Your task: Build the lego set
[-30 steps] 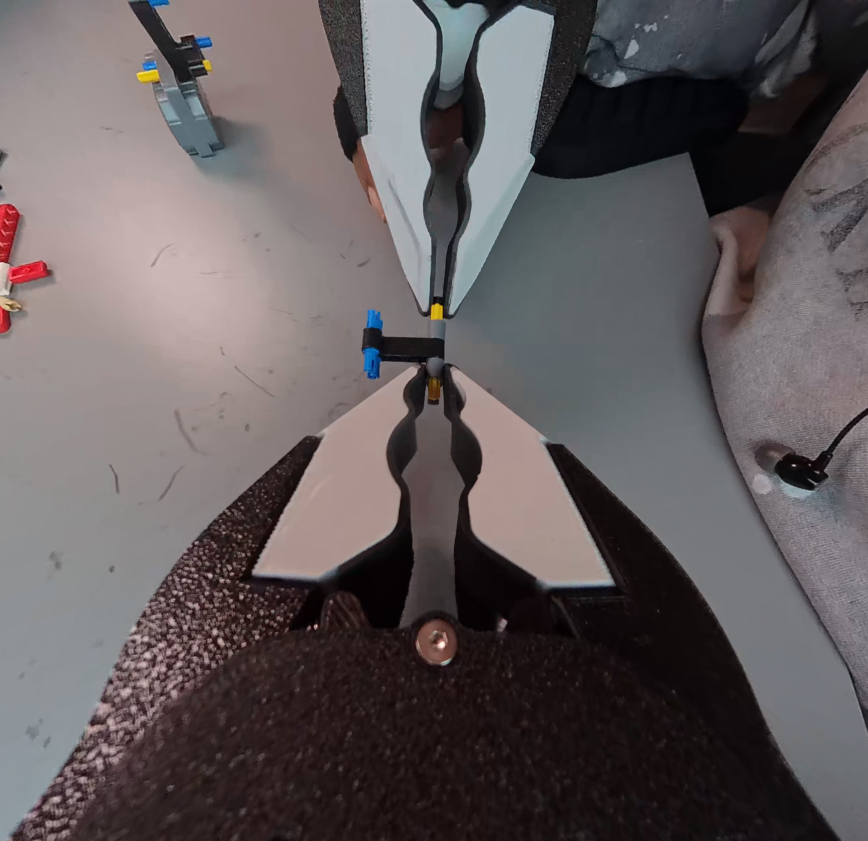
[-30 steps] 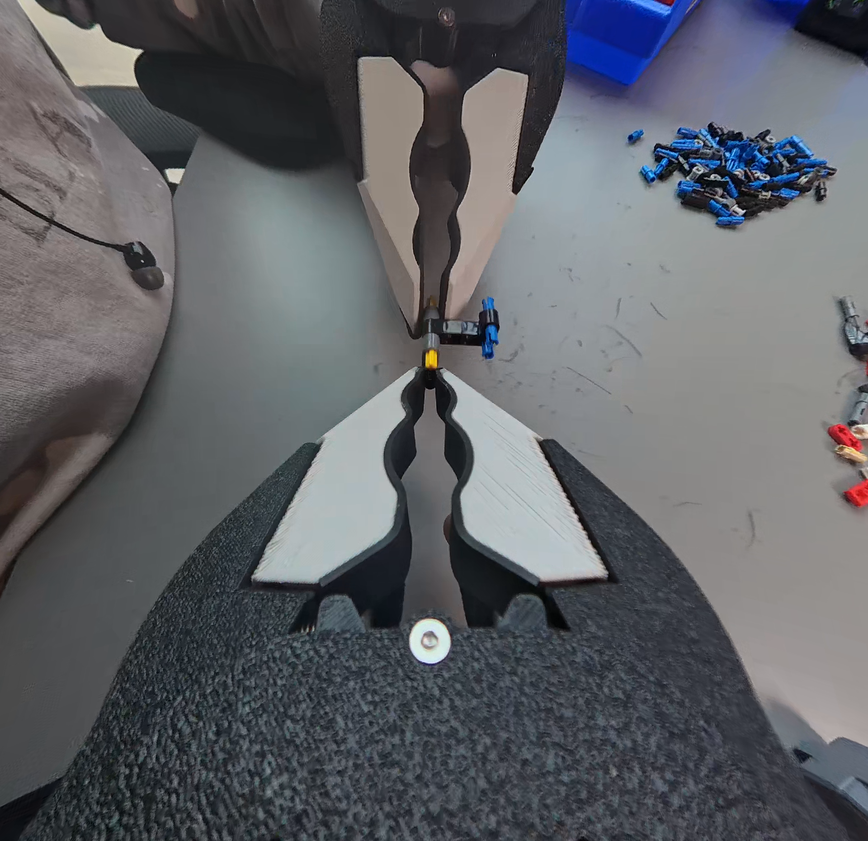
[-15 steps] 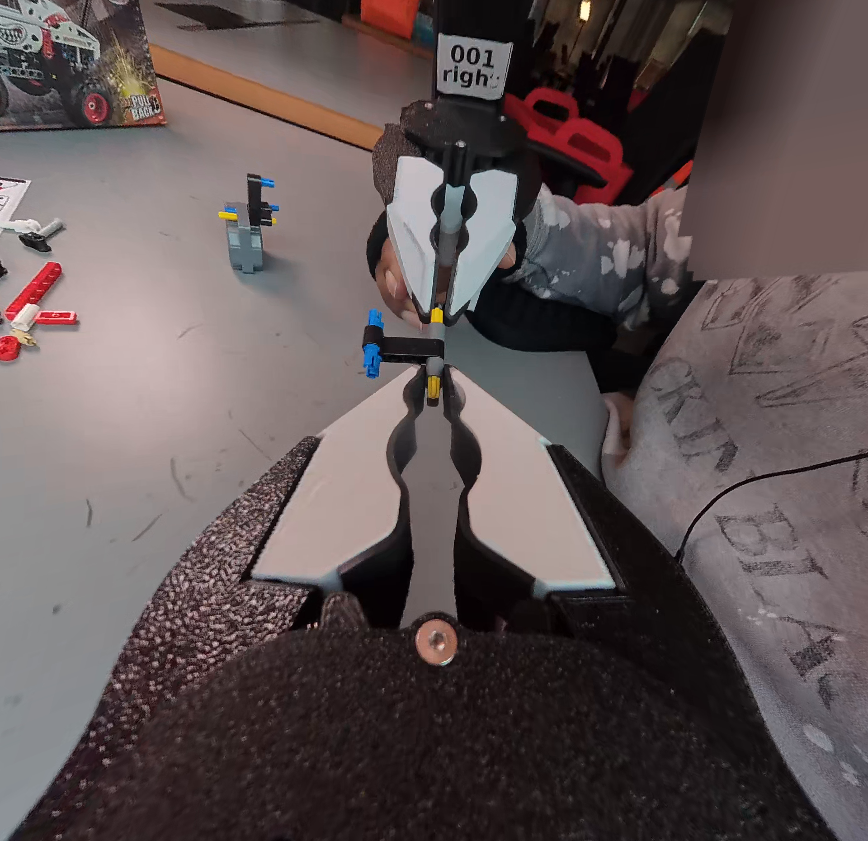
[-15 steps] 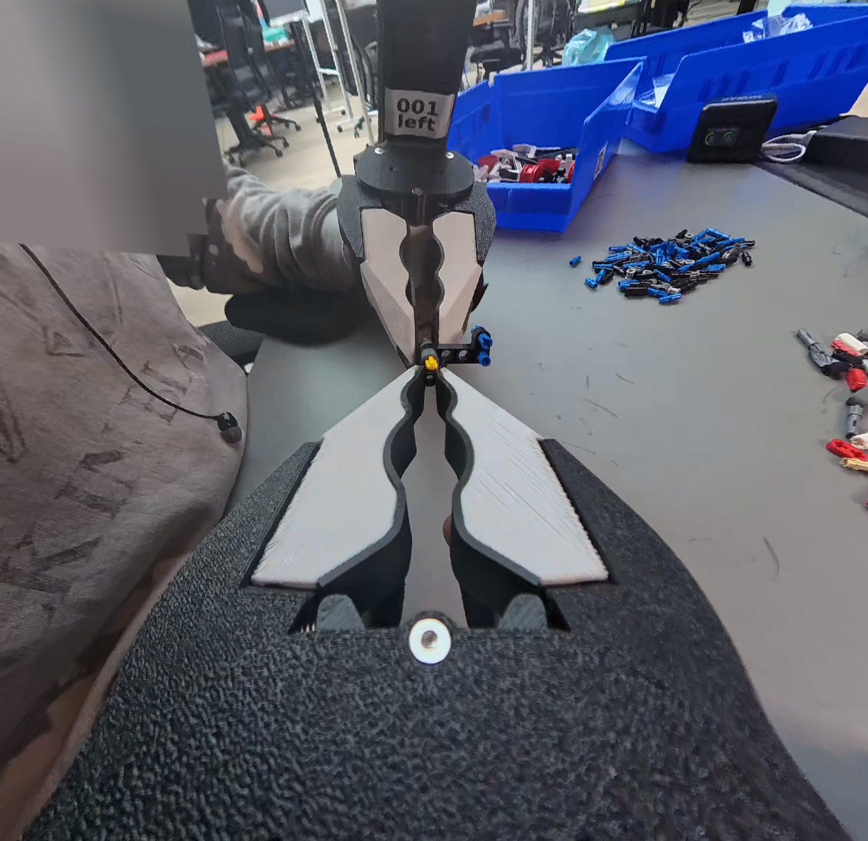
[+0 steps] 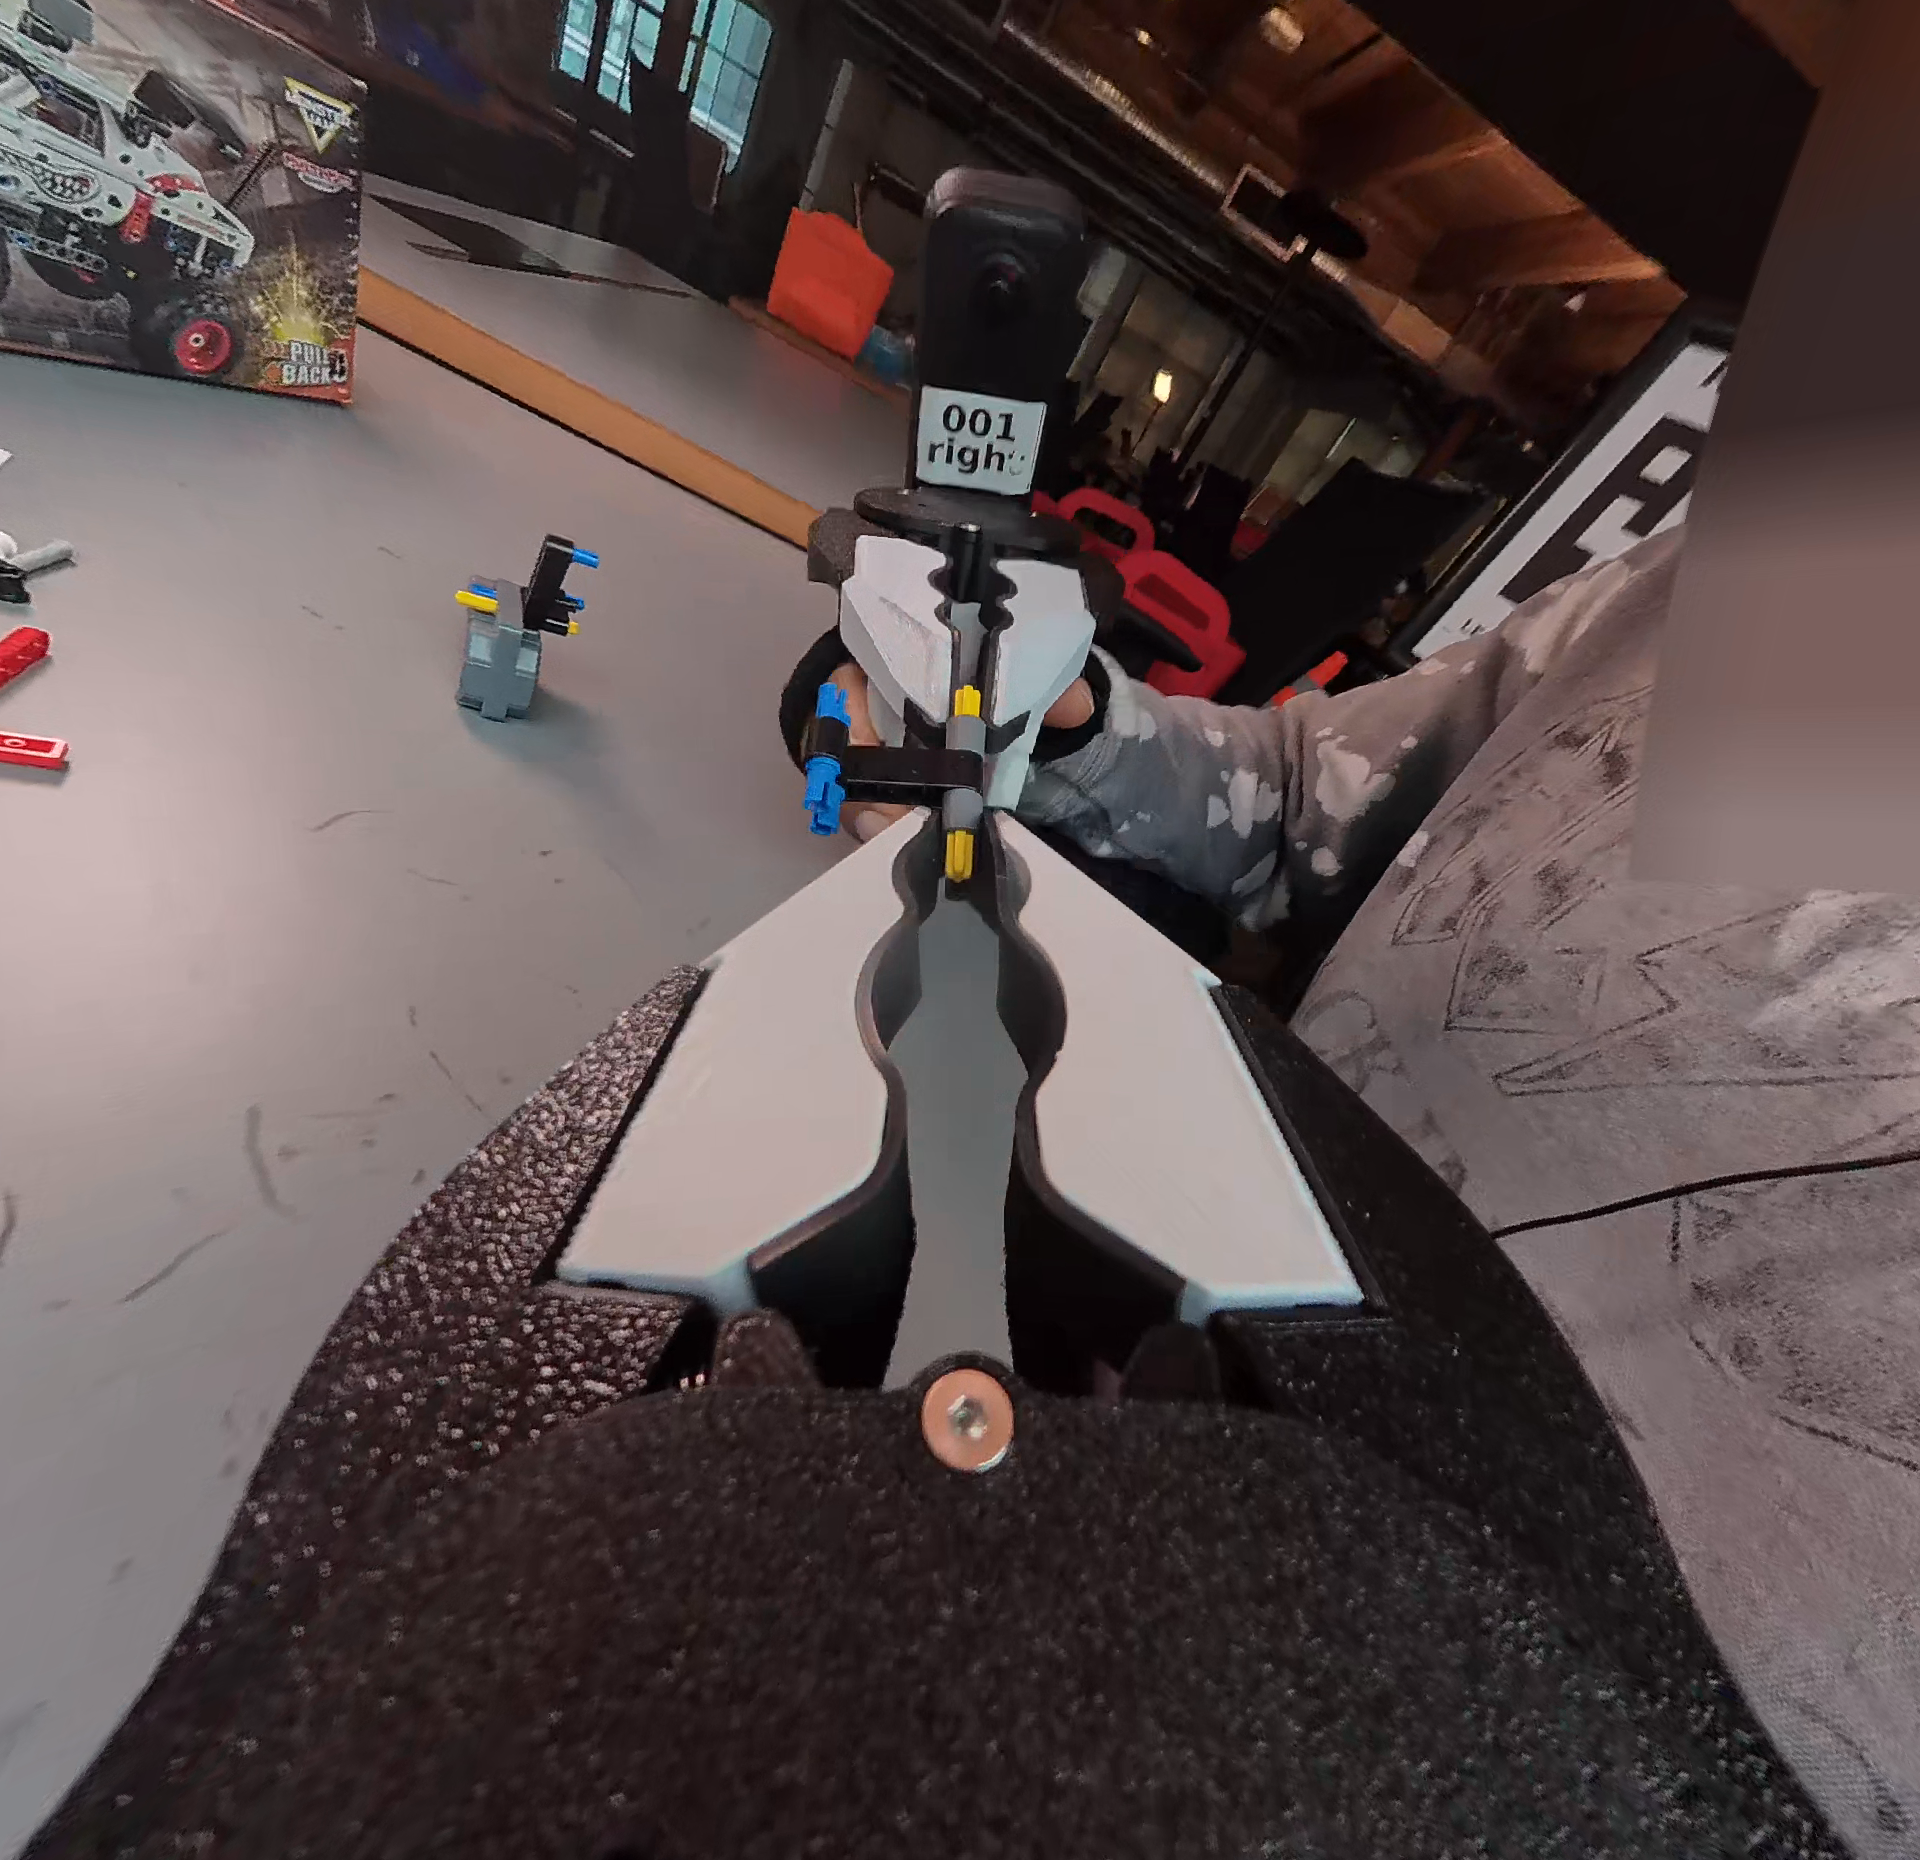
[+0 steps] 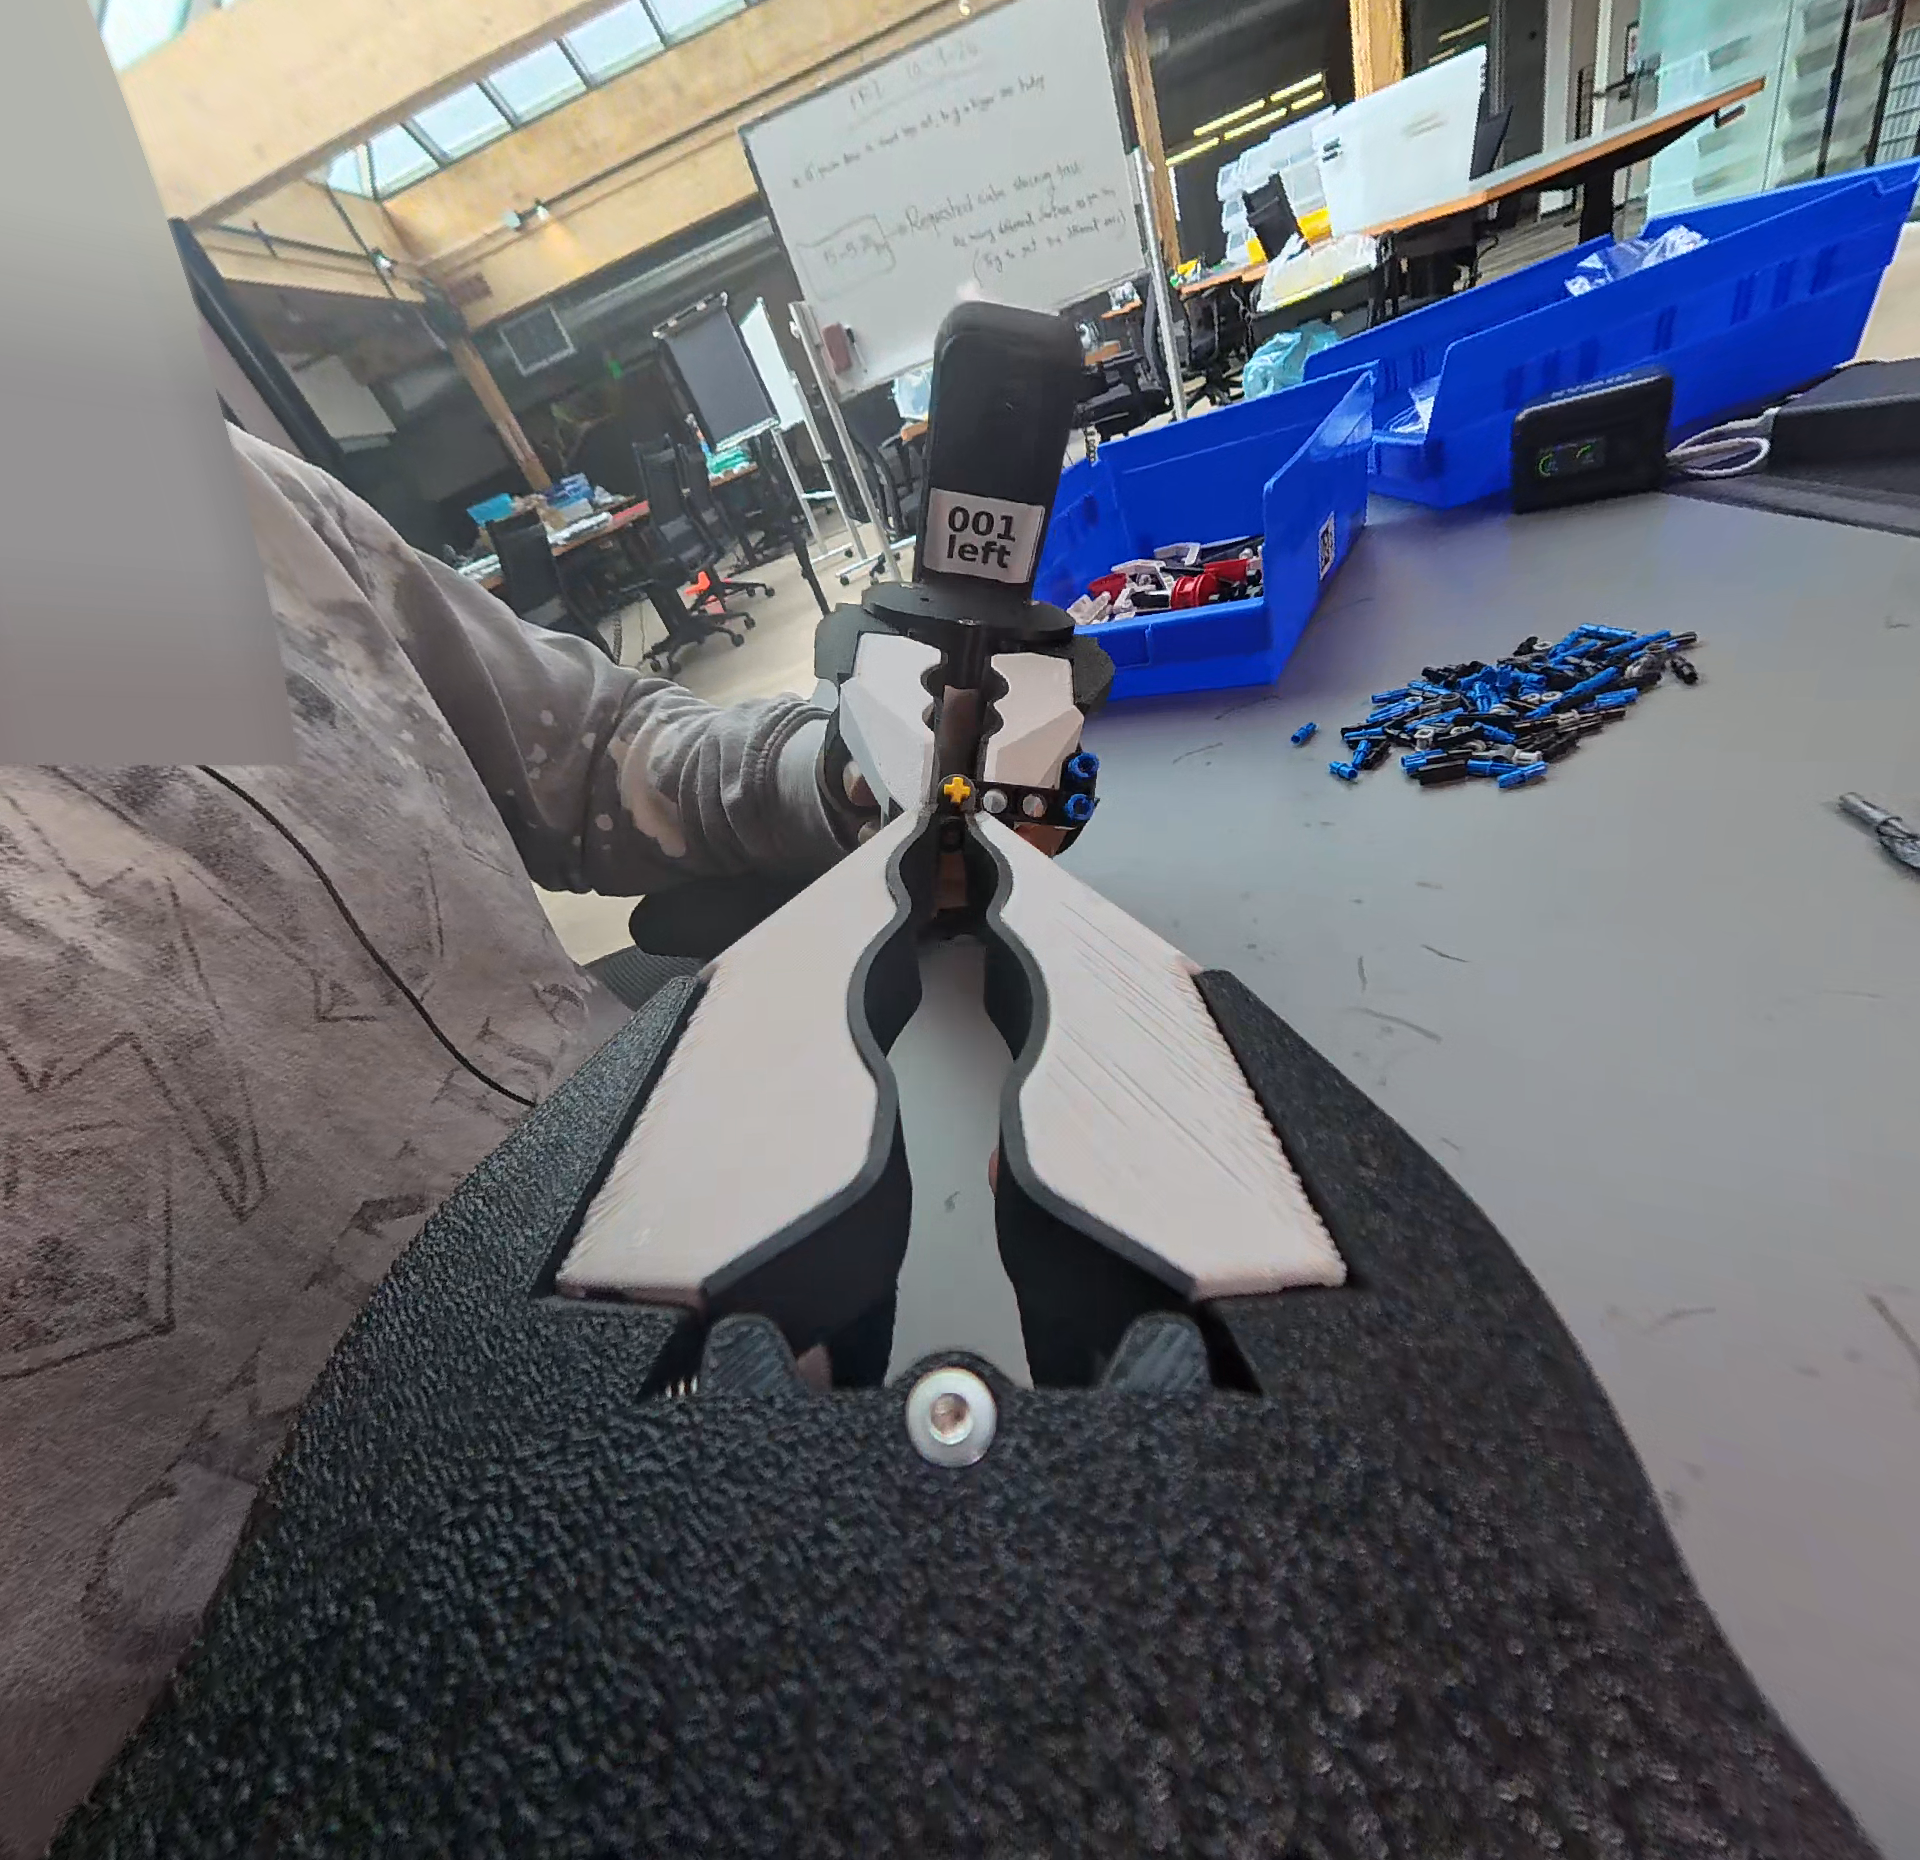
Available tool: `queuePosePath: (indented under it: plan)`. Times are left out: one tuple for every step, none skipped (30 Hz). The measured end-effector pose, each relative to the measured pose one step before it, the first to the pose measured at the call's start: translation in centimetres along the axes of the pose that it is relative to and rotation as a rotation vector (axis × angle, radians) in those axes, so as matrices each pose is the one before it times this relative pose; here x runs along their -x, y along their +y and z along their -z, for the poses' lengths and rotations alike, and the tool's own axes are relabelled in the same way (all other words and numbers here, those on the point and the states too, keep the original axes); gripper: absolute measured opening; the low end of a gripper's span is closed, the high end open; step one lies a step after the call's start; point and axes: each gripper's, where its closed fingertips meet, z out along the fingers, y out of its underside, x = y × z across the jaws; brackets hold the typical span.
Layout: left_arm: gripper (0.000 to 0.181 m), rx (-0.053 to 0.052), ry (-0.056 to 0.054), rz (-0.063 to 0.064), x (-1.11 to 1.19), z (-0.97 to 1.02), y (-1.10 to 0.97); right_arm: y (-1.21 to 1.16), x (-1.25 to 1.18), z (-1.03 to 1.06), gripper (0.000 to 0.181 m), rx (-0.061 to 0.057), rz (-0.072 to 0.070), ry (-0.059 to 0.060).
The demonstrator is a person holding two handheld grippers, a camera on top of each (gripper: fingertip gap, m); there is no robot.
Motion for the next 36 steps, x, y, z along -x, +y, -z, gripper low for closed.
queuePosePath:
  plan:
    - [0.006, 0.0317, -0.0262, -0.0409, 0.162, -0.075, 0.431, 0.370, -0.078, 0.029, 0.004, 0.0261, 0.0137, 0.0070]
    - [0.006, 0.0253, -0.0174, -0.0288, 0.062, -0.095, 0.374, 0.339, -0.029, -0.015, 0.005, 0.0236, 0.0196, 0.0075]
    - [0.005, 0.0156, -0.0041, -0.0074, -0.028, -0.134, 0.303, 0.066, 0.072, -0.055, 0.005, 0.0054, 0.0100, 0.0034]
    - [0.006, 0.0260, -0.0044, -0.0039, 0.003, -0.324, 0.482, -0.014, 0.071, -0.147, 0.004, 0.0009, 0.0066, 0.0028]
    - [0.007, 0.0266, -0.0116, -0.0037, 0.140, -0.377, 0.430, 0.060, 0.093, -0.285, 0.004, 0.0066, 0.0200, 0.0065]
    - [0.007, 0.0031, -0.0094, 0.0084, 0.260, -0.100, -0.078, -0.048, -0.126, -0.141, 0.004, 0.0031, 0.0419, 0.0251]
    - [0.007, -0.0177, -0.0061, 0.0154, 0.331, 0.196, -0.560, -0.315, -0.526, 0.098, 0.005, -0.0030, 0.0449, 0.0464]
    - [0.006, -0.0282, -0.0002, 0.0183, 0.250, 0.250, -0.690, -0.485, -0.580, 0.164, 0.006, -0.0033, 0.0285, 0.0420]
    - [0.006, -0.0288, 0.0078, 0.0298, 0.138, 0.217, -0.596, -0.520, -0.490, 0.258, 0.008, -0.0112, 0.0307, 0.0367]
    - [0.006, -0.0153, 0.0051, 0.0397, 0.271, 0.201, -0.272, -0.331, -0.342, 0.283, 0.014, -0.0106, 0.0463, 0.0324]
    - [0.006, -0.0035, 0.0039, 0.0408, 0.311, 0.165, 0.019, -0.146, -0.262, 0.233, 0.019, -0.0078, 0.0552, 0.0353]
    - [0.006, -0.0018, 0.0095, 0.0394, 0.177, 0.110, 0.073, 0.003, 0.109, 0.106, 0.023, -0.0011, 0.0628, 0.0183]
    - [0.006, 0.0030, 0.0128, 0.0335, 0.041, 0.027, 0.091, -0.010, 0.217, -0.057, 0.027, 0.0004, 0.0666, 0.0182]
    - [0.006, 0.0115, 0.0126, 0.0258, -0.027, -0.074, 0.179, 0.096, 0.194, -0.192, 0.027, 0.0135, 0.0740, 0.0217]
    - [0.006, 0.0134, 0.0093, 0.0203, -0.034, -0.142, 0.213, 0.221, 0.141, -0.258, 0.028, 0.0249, 0.0790, 0.0243]
    - [0.006, 0.0094, 0.0095, 0.0172, -0.058, -0.140, 0.176, 0.265, 0.047, -0.252, 0.028, 0.0256, 0.0694, 0.0259]
    - [0.006, 0.0027, 0.0120, 0.0144, -0.145, -0.106, 0.094, 0.304, 0.164, -0.218, 0.028, 0.0226, 0.0469, 0.0106]
    - [0.006, 0.0011, 0.0042, 0.0081, -0.043, -0.050, 0.067, 0.276, 0.265, -0.131, 0.026, 0.0155, 0.0162, -0.0047]
    - [0.006, 0.0038, 0.0001, 0.0063, 0.027, -0.036, 0.092, 0.005, 0.135, -0.005, 0.025, -0.0037, -0.0084, -0.0053]
    - [0.006, 0.0063, 0.0051, 0.0054, -0.073, -0.063, 0.116, 0.052, 0.033, 0.039, 0.023, 0.0003, -0.0086, -0.0030]
    - [0.006, 0.0082, 0.0060, 0.0013, -0.118, -0.102, 0.167, 0.052, -0.202, 0.080, 0.016, 0.0023, 0.0026, 0.0114]
    - [0.006, 0.0042, 0.0062, 0.0019, -0.112, -0.093, 0.100, -0.013, 0.024, 0.137, 0.014, -0.0009, 0.0006, -0.0092]
    - [0.006, -0.0004, 0.0111, 0.0086, -0.128, -0.045, 0.006, -0.028, 0.026, 0.109, 0.014, -0.0022, -0.0234, -0.0152]
    - [0.006, -0.0001, 0.0129, 0.0146, -0.104, -0.043, 0.033, -0.047, 0.047, 0.079, 0.014, -0.0041, -0.0278, -0.0145]
    - [0.006, -0.0007, 0.0083, 0.0150, -0.029, -0.032, 0.040, 0.025, 0.050, 0.010, 0.013, 0.0026, -0.0061, -0.0028]
    - [0.006, -0.0017, 0.0058, 0.0129, -0.005, -0.008, 0.036, 0.021, 0.037, -0.038, 0.013, 0.0040, 0.0164, 0.0102]
    - [0.006, -0.0047, 0.0064, 0.0107, -0.047, 0.043, -0.040, 0.008, 0.022, -0.056, 0.013, 0.0050, 0.0136, 0.0120]
    - [0.006, -0.0081, 0.0110, 0.0123, -0.147, 0.055, -0.093, -0.122, -0.042, -0.070, 0.013, -0.0007, -0.0089, 0.0119]
    - [0.005, -0.0063, 0.0155, 0.0151, -0.233, 0.014, -0.039, -0.237, 0.030, -0.015, 0.013, -0.0074, -0.0162, 0.0075]
    - [0.005, -0.0036, 0.0106, 0.0133, -0.191, -0.037, 0.041, -0.180, 0.078, 0.031, 0.012, -0.0014, -0.0043, 0.0058]
    - [0.005, 0.0004, 0.0038, 0.0099, -0.117, -0.068, 0.106, -0.068, 0.099, 0.041, 0.012, 0.0053, 0.0052, 0.0114]
    - [0.005, 0.0055, 0.0015, 0.0054, -0.116, -0.080, 0.175, -0.005, 0.169, 0.107, 0.011, 0.0059, 0.0020, 0.0111]
    - [0.005, 0.0083, -0.0001, 0.0019, -0.101, -0.142, 0.239, 0.021, 0.209, 0.179, 0.011, 0.0027, -0.0102, 0.0080]
    - [0.005, 0.0089, 0.0004, 0.0051, -0.088, -0.190, 0.245, 0.082, 0.200, 0.251, 0.011, 0.0035, -0.0178, 0.0072]
    - [0.005, 0.0070, 0.0042, 0.0121, -0.110, -0.249, 0.214, 0.087, 0.155, 0.301, 0.011, 0.0029, -0.0177, 0.0100]
    - [0.006, 0.0054, 0.0106, 0.0175, -0.159, -0.264, 0.164, 0.040, 0.155, 0.315, 0.011, 0.0034, -0.0164, 0.0101]
